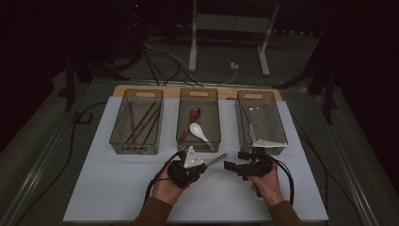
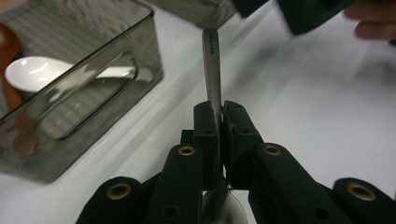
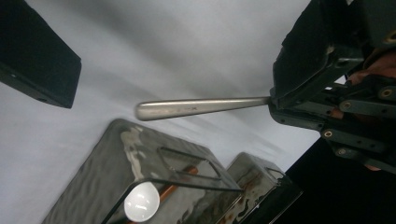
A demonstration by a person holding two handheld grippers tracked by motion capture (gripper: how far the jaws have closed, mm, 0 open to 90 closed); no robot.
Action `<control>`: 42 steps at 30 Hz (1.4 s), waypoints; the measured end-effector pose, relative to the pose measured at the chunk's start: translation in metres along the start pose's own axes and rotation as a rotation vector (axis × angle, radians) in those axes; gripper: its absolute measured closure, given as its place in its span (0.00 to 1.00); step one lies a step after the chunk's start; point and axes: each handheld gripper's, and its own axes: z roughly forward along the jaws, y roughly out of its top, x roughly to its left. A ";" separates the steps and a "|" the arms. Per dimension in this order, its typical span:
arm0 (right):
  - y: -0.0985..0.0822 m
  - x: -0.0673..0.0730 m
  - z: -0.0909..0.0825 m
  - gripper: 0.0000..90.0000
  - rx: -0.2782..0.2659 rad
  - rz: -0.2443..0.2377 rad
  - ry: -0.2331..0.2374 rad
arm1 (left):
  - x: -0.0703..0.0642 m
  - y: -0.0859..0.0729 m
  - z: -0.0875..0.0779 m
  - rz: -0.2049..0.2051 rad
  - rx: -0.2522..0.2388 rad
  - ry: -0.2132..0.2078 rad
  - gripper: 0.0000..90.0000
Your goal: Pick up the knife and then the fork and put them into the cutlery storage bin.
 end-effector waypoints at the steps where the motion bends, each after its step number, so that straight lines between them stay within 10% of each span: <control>1: 0.000 0.000 0.001 0.06 0.000 0.010 0.001 | -0.001 0.002 0.000 -0.002 -0.004 -0.008 0.97; 21: 0.002 0.000 0.007 0.49 -0.042 0.189 0.112 | -0.015 0.012 0.007 0.022 -0.028 -0.027 0.96; 42: 0.003 0.006 0.002 0.96 -0.081 0.166 0.125 | -0.020 0.011 0.018 0.022 -0.007 -0.026 1.00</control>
